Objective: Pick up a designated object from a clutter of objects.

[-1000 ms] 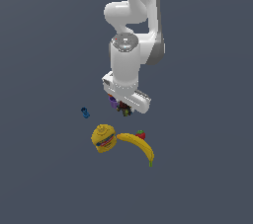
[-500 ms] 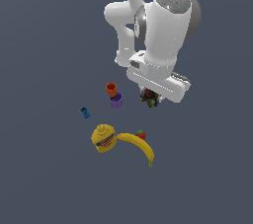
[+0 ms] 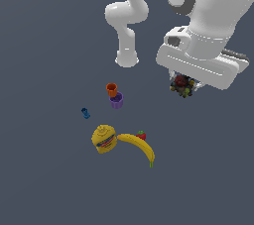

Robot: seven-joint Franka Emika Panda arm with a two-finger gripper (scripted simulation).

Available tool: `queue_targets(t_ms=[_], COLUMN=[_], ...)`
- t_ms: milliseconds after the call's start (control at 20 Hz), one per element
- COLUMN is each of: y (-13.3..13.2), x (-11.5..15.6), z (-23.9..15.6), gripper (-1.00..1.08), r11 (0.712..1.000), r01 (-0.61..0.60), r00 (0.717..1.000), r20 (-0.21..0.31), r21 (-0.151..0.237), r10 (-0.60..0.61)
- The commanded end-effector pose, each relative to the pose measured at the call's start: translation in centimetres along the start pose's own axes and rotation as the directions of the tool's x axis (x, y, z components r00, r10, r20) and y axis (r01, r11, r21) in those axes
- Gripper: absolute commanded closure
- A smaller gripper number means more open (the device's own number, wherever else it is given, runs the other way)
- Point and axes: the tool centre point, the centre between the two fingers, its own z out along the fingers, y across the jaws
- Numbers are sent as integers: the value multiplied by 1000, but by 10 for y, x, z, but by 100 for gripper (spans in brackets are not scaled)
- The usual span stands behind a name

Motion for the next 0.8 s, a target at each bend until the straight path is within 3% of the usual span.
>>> queue_targets(t_ms=[0, 350, 750], y=[-14, -39, -48], x=[-6, -16, -20], z=[-15, -38, -47], gripper=[108, 108, 108], r11=[1000, 1000, 1000], r01=[-1, -1, -1], r00=[1000, 1000, 1000], r20=[1, 2, 2], r21=[0, 1, 1], r10=[1, 1, 1])
